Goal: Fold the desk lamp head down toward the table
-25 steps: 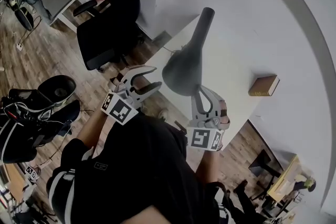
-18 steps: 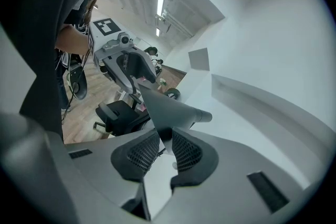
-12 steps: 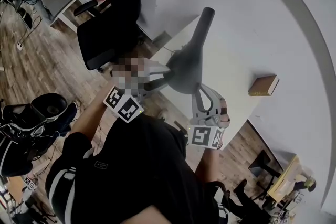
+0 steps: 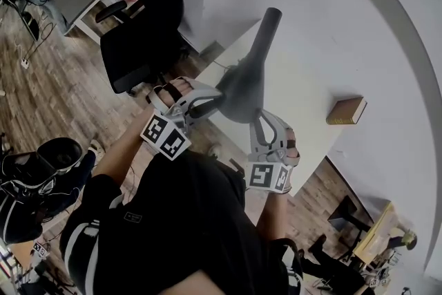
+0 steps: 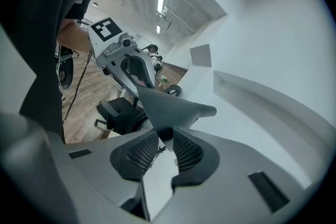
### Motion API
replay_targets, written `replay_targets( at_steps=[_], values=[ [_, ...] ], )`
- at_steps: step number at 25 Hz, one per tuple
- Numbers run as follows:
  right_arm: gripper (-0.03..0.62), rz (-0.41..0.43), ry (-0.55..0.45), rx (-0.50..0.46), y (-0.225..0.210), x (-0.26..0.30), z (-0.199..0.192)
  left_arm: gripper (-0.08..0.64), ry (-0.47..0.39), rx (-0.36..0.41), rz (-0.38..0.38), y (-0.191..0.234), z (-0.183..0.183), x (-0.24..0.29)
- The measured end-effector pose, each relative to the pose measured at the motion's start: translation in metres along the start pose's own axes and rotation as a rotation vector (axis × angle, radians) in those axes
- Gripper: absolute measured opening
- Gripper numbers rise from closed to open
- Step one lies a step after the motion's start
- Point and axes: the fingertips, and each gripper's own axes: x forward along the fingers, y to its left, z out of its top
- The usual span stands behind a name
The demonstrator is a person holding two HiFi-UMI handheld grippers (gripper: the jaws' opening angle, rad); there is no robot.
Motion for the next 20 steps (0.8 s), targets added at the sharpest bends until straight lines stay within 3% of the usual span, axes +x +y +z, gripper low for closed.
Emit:
replay_targets(
  at_steps=[5, 20],
  values=[
    [0.107, 0.003, 0.018, -0.025, 0.01, 0.017, -0.012, 0.115, 0.031, 0.063, 0.016, -0.007, -0.021, 0.009],
    [0.13, 0.009, 0.046, -0.099, 0.025, 0.037, -0.042, 0.13, 0.06, 0.108, 0.027, -0.027, -0.047, 0.029]
  ],
)
